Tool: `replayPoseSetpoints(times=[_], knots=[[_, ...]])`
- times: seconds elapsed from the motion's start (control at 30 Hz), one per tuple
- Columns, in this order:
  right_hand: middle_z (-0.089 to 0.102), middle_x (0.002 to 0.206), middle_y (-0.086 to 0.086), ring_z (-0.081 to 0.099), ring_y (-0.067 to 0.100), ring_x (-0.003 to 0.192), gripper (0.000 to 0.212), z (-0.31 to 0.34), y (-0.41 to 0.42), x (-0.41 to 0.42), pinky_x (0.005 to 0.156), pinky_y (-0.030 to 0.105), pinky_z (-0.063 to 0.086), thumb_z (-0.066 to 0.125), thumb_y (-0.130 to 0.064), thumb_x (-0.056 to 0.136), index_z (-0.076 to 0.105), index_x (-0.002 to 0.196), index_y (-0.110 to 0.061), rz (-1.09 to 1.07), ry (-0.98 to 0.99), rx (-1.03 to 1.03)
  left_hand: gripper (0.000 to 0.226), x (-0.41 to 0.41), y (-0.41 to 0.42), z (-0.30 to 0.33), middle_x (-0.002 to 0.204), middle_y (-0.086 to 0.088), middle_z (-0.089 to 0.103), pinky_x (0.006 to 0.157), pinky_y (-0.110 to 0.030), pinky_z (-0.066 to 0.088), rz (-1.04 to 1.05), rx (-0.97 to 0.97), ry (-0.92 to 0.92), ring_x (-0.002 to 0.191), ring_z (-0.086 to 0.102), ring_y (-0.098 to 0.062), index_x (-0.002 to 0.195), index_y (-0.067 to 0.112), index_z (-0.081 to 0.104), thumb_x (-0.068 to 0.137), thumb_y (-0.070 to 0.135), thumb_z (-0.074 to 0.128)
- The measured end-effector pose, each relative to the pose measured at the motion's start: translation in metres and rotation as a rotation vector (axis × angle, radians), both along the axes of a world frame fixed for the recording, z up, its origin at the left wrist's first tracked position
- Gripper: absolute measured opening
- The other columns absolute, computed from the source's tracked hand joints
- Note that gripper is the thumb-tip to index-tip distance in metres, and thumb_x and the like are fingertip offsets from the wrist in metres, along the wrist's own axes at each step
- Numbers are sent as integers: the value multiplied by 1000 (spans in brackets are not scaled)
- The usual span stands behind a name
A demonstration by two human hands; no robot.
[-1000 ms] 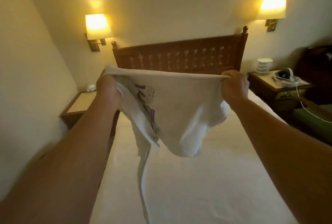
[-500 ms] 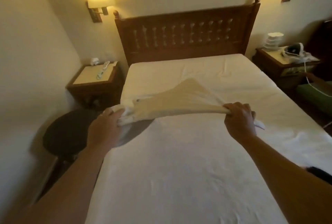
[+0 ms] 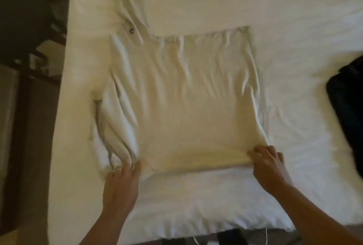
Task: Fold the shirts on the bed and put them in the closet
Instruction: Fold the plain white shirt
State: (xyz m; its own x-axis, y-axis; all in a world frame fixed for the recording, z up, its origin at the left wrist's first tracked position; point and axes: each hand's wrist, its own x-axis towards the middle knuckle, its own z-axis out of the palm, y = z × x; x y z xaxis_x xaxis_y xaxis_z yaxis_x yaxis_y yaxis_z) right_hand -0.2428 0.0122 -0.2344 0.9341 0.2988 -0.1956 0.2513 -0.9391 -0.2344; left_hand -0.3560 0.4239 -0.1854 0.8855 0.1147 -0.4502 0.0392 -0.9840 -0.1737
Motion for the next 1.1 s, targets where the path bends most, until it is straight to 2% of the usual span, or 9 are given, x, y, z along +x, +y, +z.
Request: replayPoseSetpoints(times=[0.17,0.33,0.47,0.57,0.63,0.77,0.87,1.0,1.1], knots=[[52,126,17,46,40,103,61,-9,-17,-2,81,55,44,72,-1,61,61,121,-10,-96,-8,-97,48,15,-51,-27,128,-24,58,85,-59,38,-48,48,-158,106,59,-45,137,14,56,90,19,50],[52,109,20,53,42,88,59,-15,-18,15,62,50,54,65,14,53,63,110,-1,-136,-41,34,52,51,-95,-43,99,-14,57,66,-45,48,-121,-94,-81,80,62,-37,118,14,62,71,24,80],[53,97,19,43,35,86,43,-8,-37,18,69,44,39,63,15,52,70,89,-5,-92,-215,-37,48,60,-113,-50,85,-15,57,47,-40,47,-132,-129,-56,62,60,-37,104,10,64,64,18,87],[54,107,13,43,34,95,57,-6,-56,7,78,47,41,69,1,62,68,115,-20,34,36,-288,39,55,-116,-52,75,-12,54,39,-36,45,-117,-129,-43,53,59,-35,90,12,66,60,7,89],[52,120,7,43,32,108,57,-6,-66,5,91,48,40,63,-10,77,58,132,-25,-23,276,-227,37,52,-120,-52,75,-13,53,39,-36,45,-108,-143,-38,52,58,-35,87,12,66,58,1,87],[55,122,12,48,35,110,29,-1,-66,10,92,42,40,57,-15,94,64,121,-12,-551,198,238,32,52,-125,-55,80,-15,53,41,-37,45,-109,-137,-56,61,59,-37,88,9,65,61,2,81],[56,113,6,56,29,103,29,-3,-58,24,82,35,42,54,-24,95,58,121,-12,-816,357,295,22,51,-127,-59,83,-15,54,43,-38,44,-118,-119,-73,67,58,-37,92,9,66,72,7,75],[61,84,3,59,27,77,9,2,-54,36,57,31,39,55,-14,82,55,90,-11,-832,506,222,14,45,-127,-61,78,-11,54,38,-36,43,-147,-152,-86,63,57,-35,93,9,65,81,2,64],[57,85,2,55,26,74,5,6,-59,31,60,33,38,50,-17,86,50,90,-14,-722,447,46,23,39,-127,-62,80,-8,55,40,-33,42,-125,-196,-34,66,59,-34,97,12,66,77,2,74]])
